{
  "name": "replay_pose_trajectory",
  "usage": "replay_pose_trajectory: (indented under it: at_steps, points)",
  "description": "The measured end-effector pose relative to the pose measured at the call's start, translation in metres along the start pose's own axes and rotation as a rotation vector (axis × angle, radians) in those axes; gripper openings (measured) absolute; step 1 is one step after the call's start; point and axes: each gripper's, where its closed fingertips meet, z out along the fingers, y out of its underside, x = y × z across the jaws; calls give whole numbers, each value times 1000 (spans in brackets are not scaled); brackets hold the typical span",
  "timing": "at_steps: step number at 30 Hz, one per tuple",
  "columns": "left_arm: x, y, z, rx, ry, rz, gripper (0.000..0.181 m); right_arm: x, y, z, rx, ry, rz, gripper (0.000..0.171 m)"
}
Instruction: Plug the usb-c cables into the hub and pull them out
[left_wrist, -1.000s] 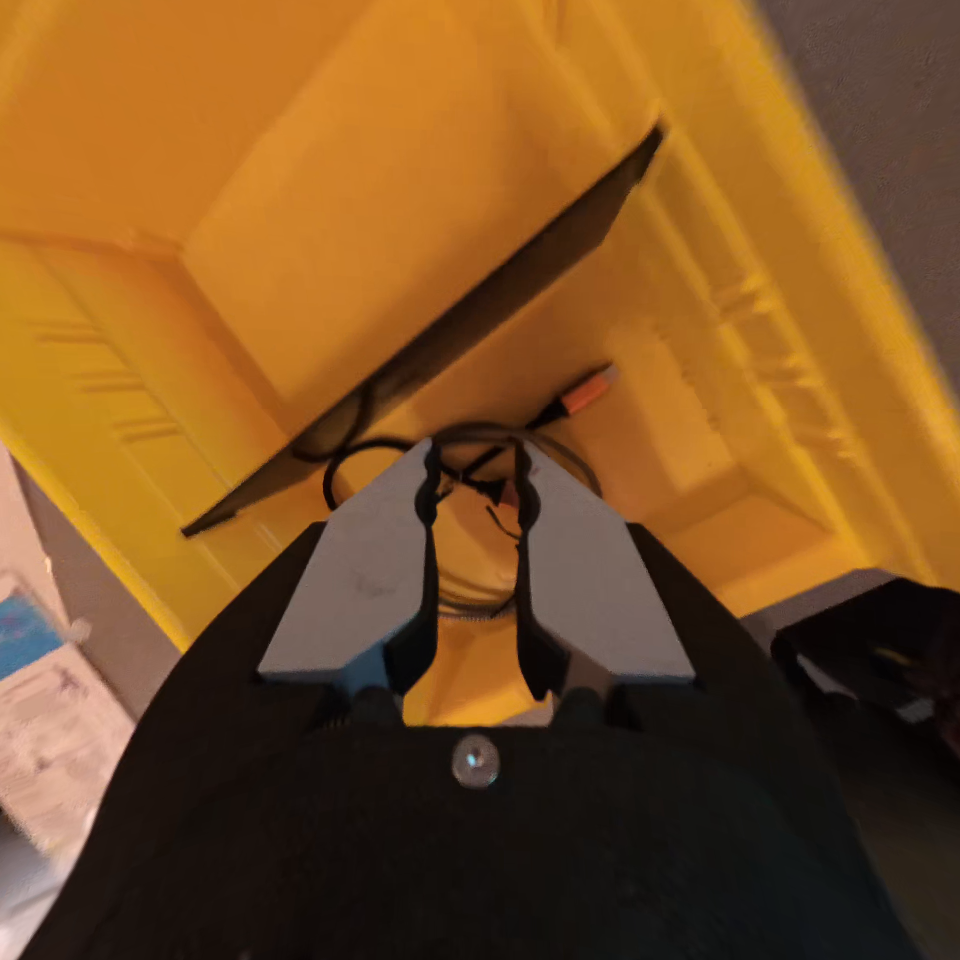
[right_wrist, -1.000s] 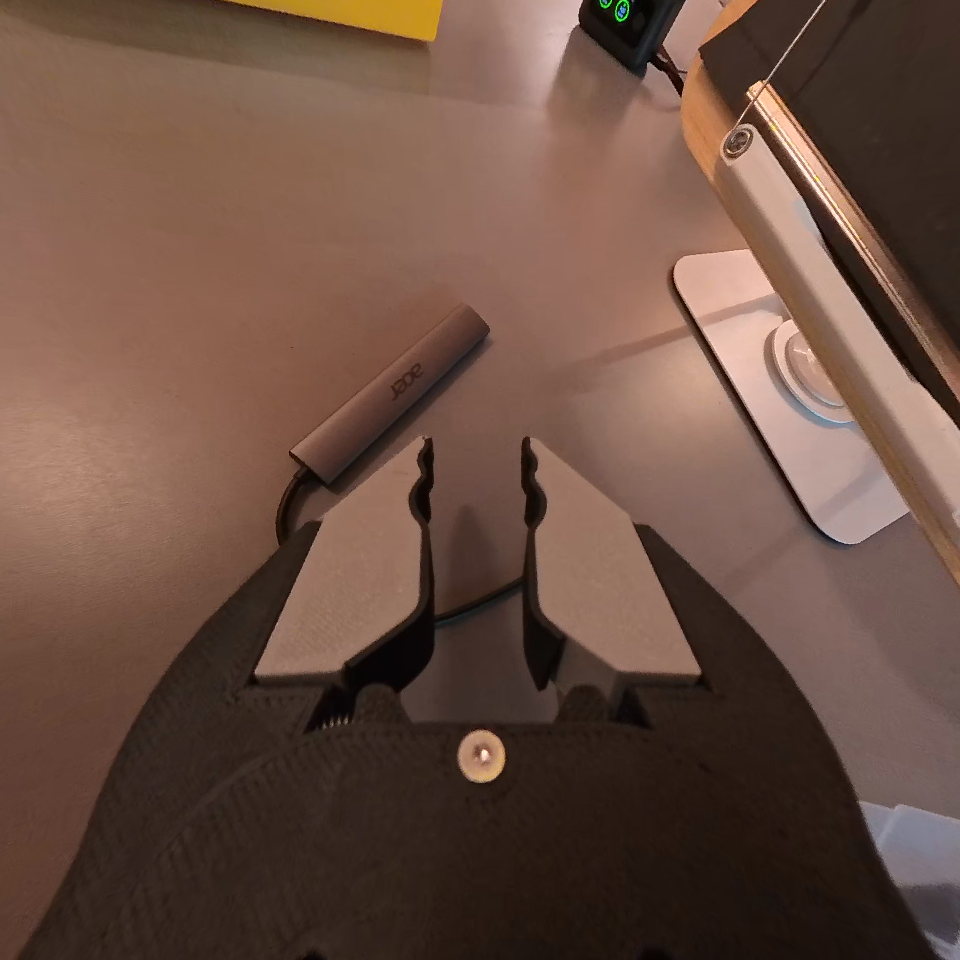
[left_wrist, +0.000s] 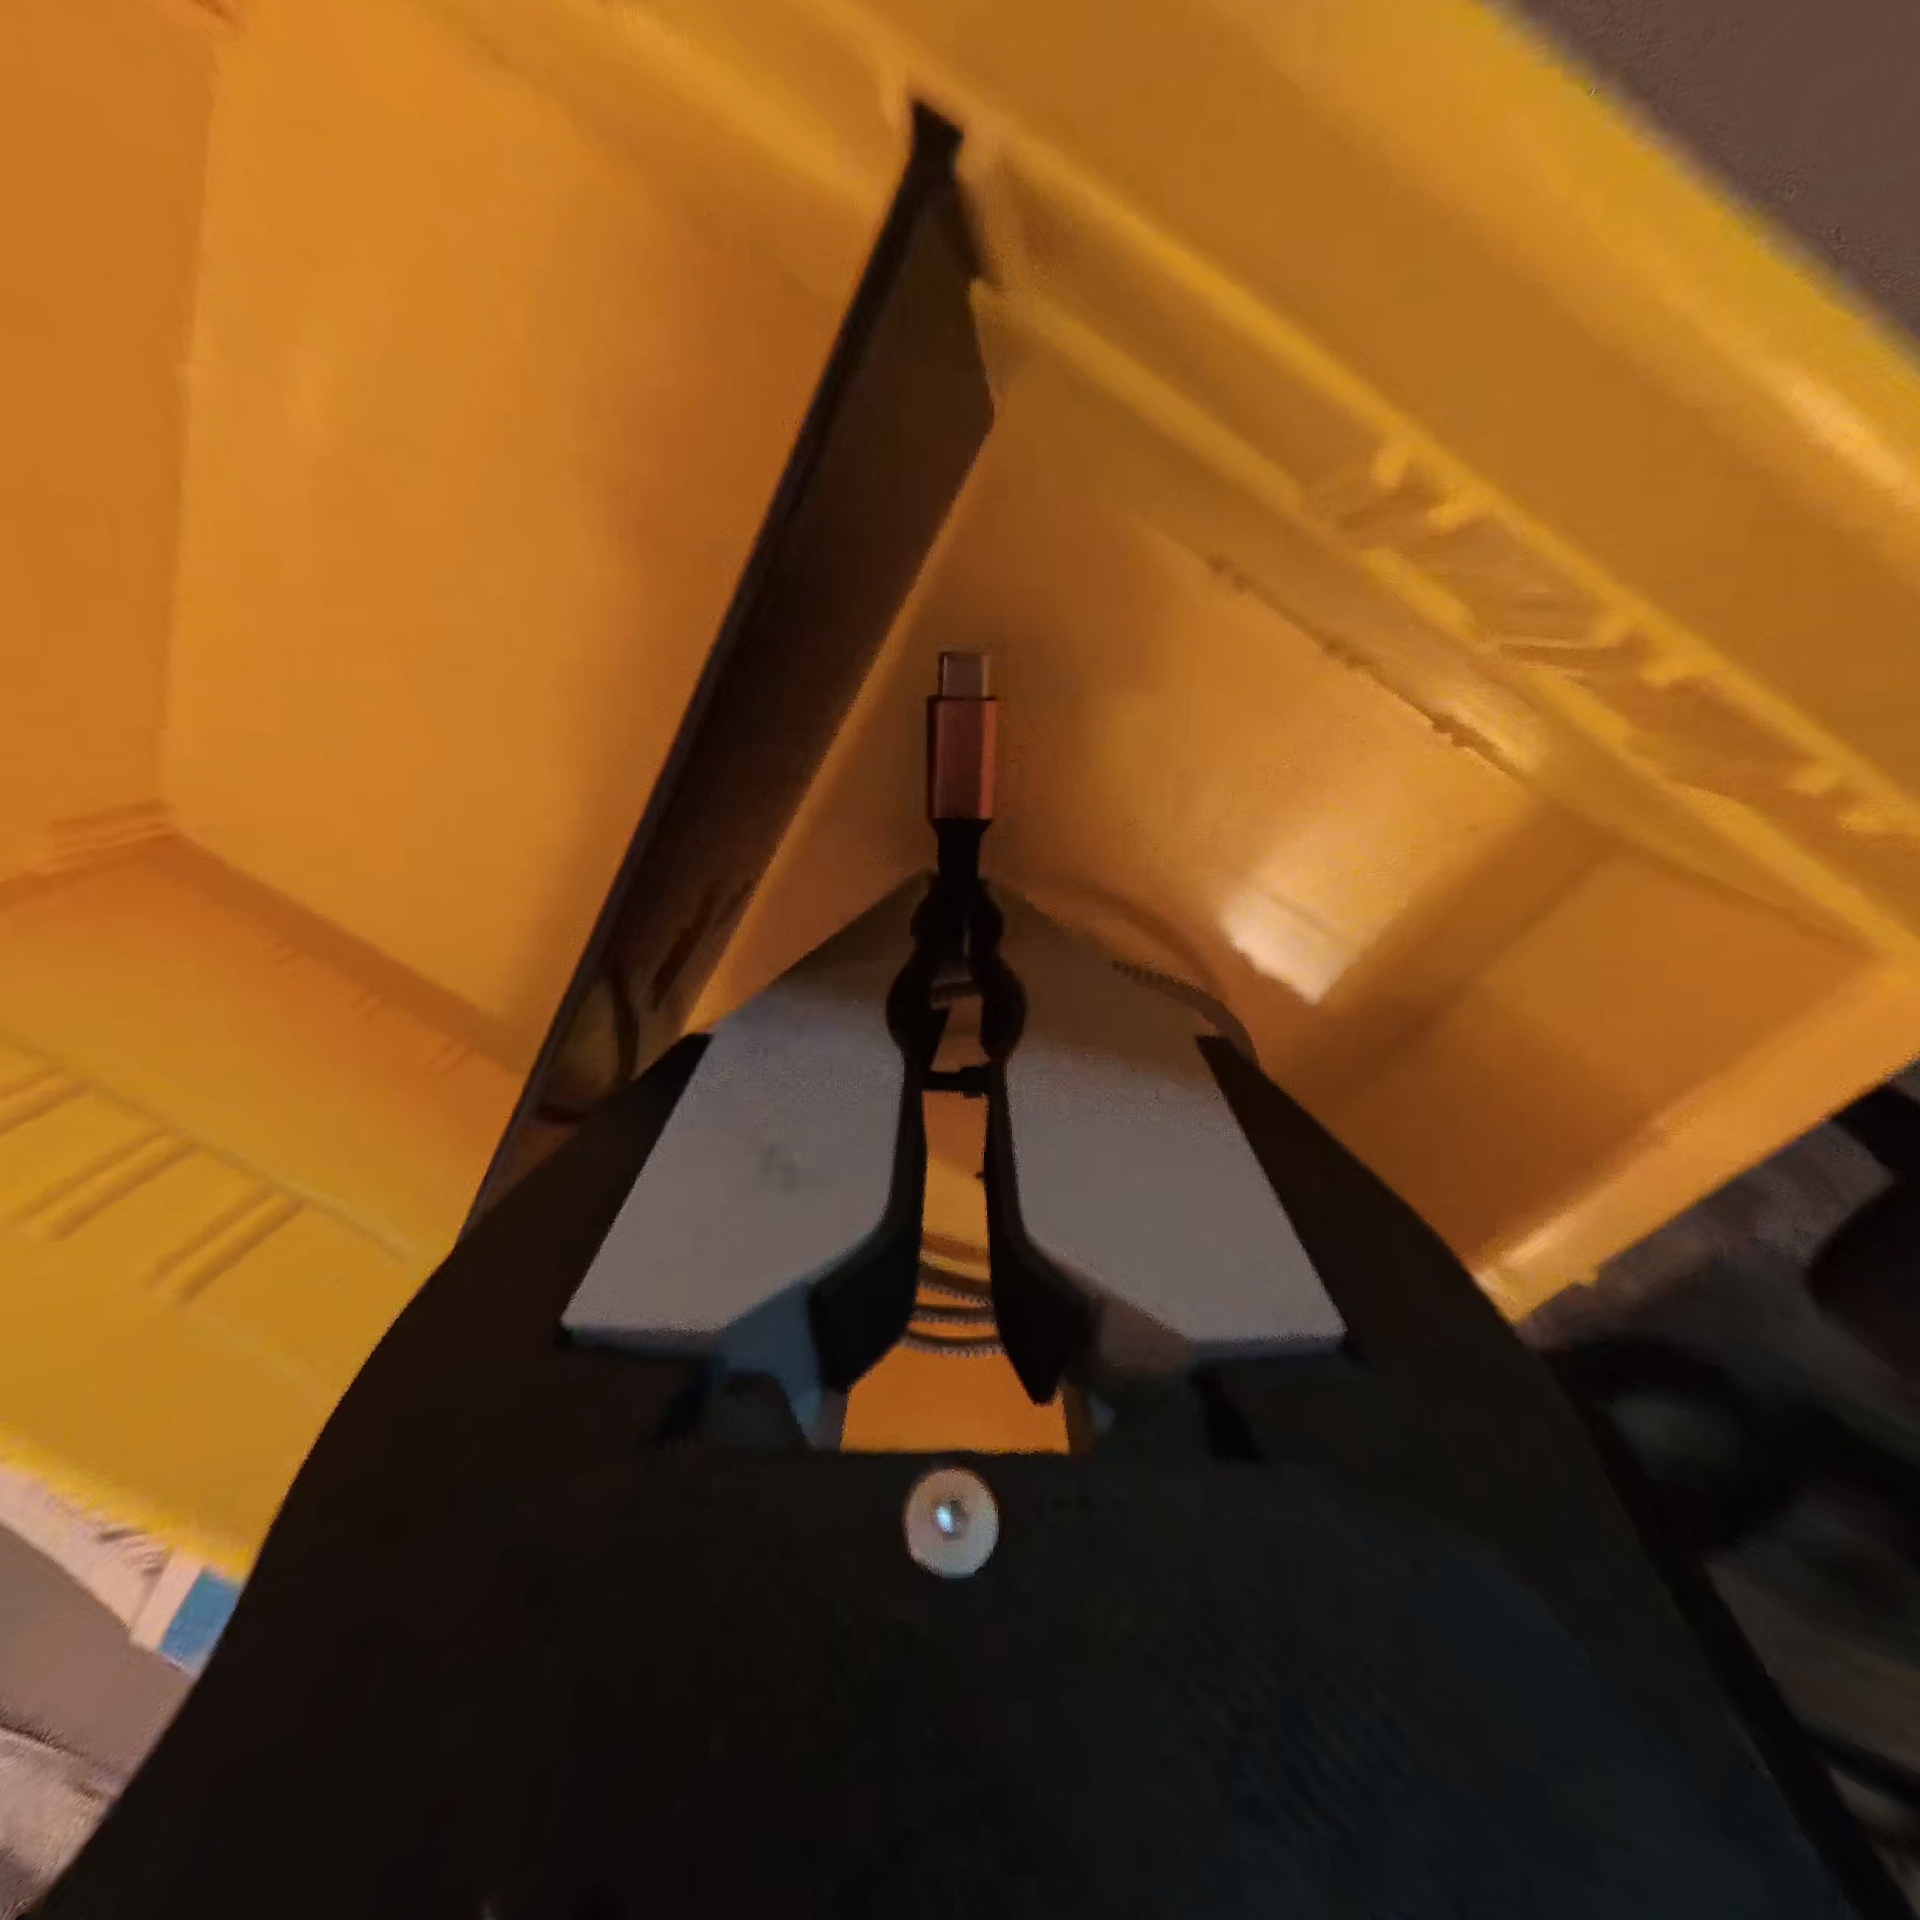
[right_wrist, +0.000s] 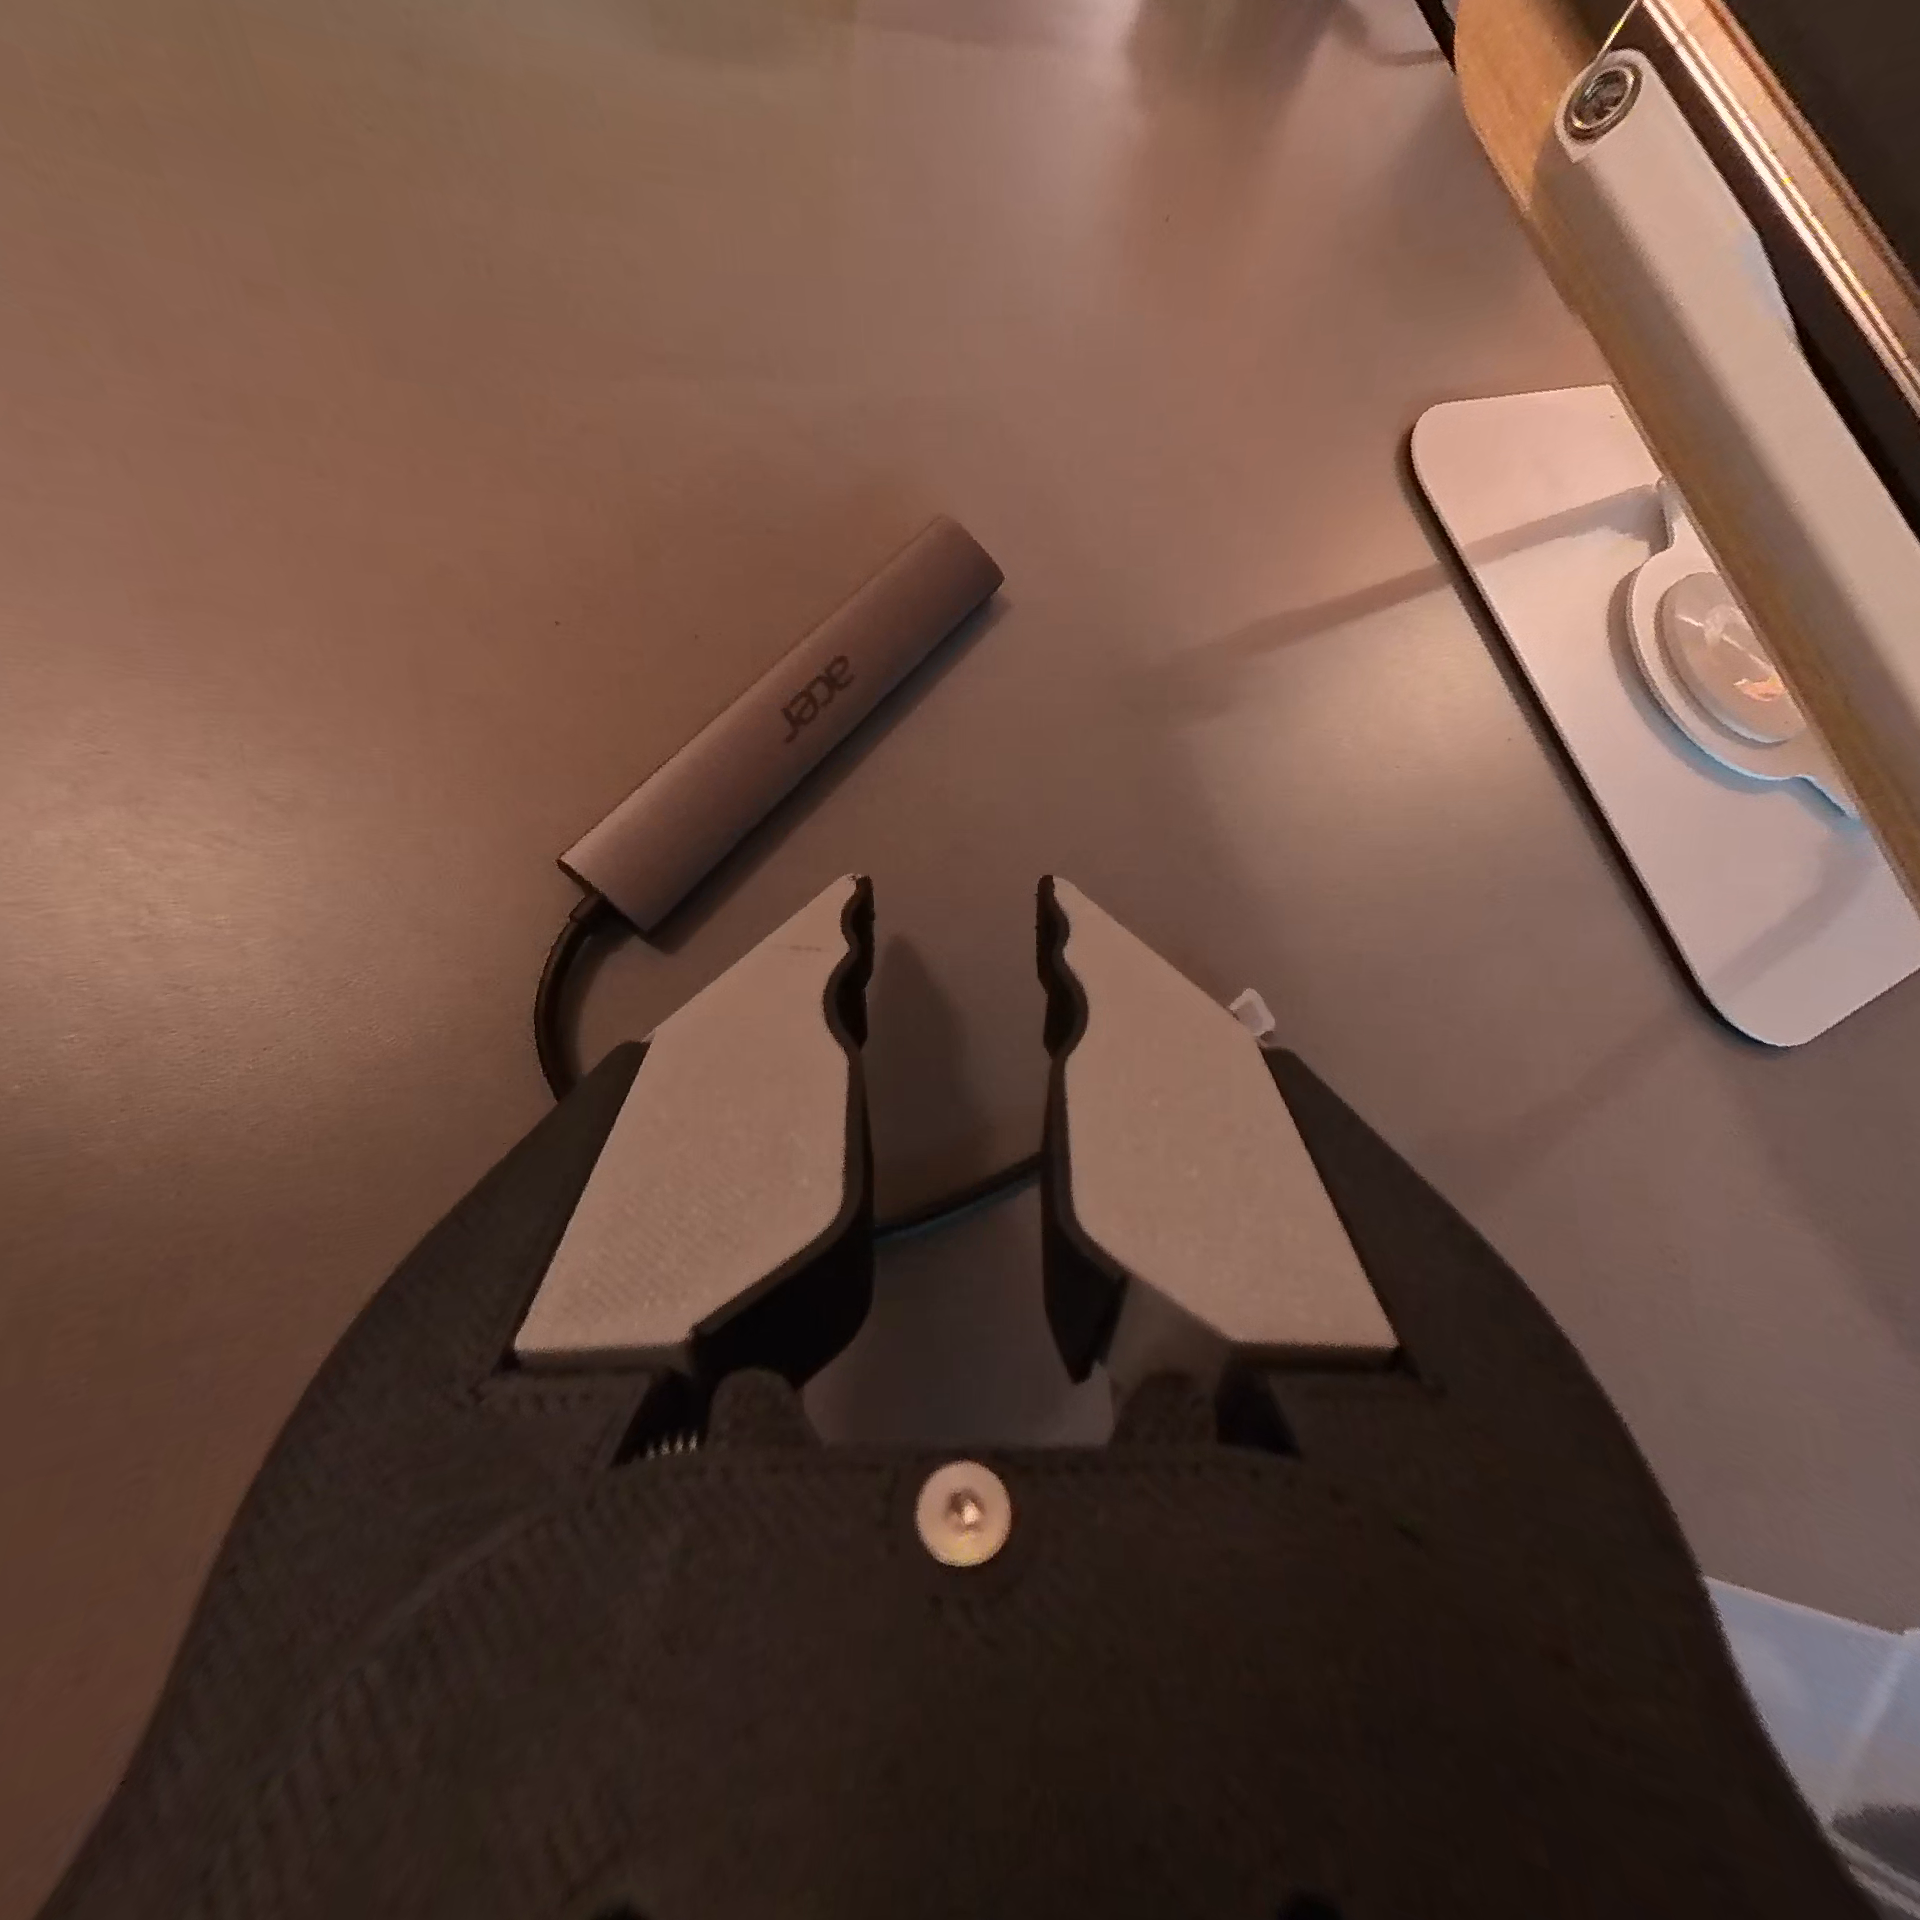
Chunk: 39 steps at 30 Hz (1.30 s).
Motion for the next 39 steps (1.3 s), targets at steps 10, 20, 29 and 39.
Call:
replay_pose_trajectory:
  at_steps: [10,20,29,39]
  points:
    - [-67,-23,-184,794,-383,-411,1,0,-7,-4,28,5,-4,27]
    - [-31,-68,-264,1134,-266,-417,0,-9,-20,-11,99,-29,-1,28]
    - [97,-202,-254,1149,38,-107,1,-32,-56,-29,259,-131,-21,31]
    - [196,-298,-58,604,150,209,2,24,-58,-49,369,11,247,26]
